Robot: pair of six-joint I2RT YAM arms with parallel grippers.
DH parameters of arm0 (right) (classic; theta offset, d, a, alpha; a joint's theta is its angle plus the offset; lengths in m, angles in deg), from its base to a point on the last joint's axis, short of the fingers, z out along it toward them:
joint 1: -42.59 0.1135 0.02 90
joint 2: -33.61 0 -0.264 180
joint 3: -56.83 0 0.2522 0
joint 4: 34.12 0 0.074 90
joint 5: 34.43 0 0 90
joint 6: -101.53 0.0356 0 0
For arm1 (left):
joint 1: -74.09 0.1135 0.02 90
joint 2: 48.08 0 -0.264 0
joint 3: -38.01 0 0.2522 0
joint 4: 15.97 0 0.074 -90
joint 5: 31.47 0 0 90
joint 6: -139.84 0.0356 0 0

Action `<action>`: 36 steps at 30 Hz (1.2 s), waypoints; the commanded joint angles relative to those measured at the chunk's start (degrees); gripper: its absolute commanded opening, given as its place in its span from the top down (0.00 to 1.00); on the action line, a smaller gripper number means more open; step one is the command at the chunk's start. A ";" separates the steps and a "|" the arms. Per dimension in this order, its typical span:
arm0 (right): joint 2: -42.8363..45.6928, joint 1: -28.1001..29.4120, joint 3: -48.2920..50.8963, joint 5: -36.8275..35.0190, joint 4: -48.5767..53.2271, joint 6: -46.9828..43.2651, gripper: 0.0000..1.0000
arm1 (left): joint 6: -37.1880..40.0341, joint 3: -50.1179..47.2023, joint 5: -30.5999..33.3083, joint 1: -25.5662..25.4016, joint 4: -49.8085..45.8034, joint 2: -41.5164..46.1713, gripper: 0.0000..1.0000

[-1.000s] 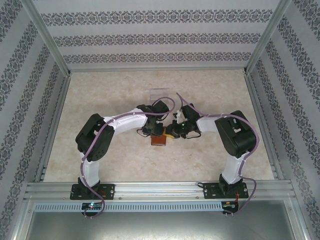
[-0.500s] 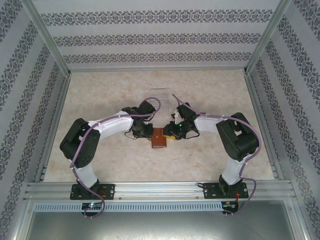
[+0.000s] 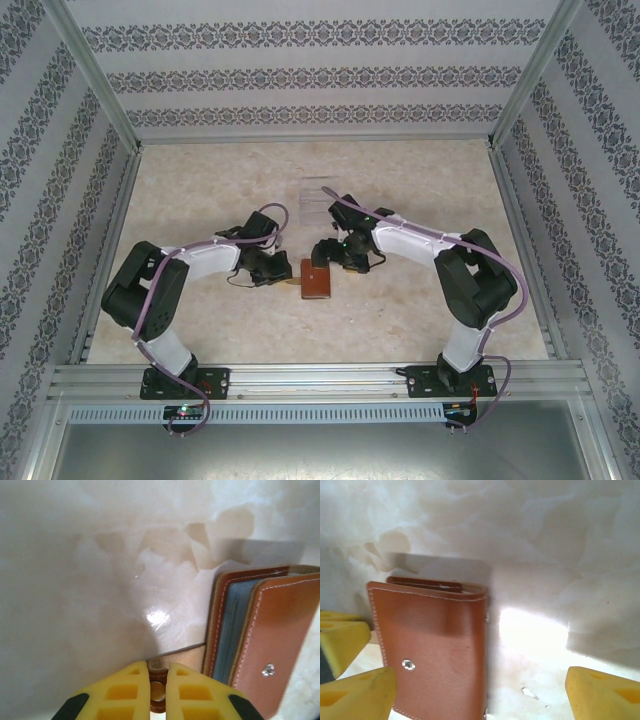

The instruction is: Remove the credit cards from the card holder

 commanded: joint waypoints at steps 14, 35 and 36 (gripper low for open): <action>-9.94 8.48 -16.09 -14.07 17.02 0.66 0.03 | -9.36 -11.19 -8.42 3.92 19.34 1.75 1.00; -13.80 10.71 -15.64 -12.89 13.95 5.35 0.02 | -14.31 -17.08 -10.27 3.81 29.05 0.95 1.00; -13.73 10.74 -15.58 -12.59 13.58 5.42 0.02 | -14.31 -17.00 -10.27 3.90 29.00 0.95 1.00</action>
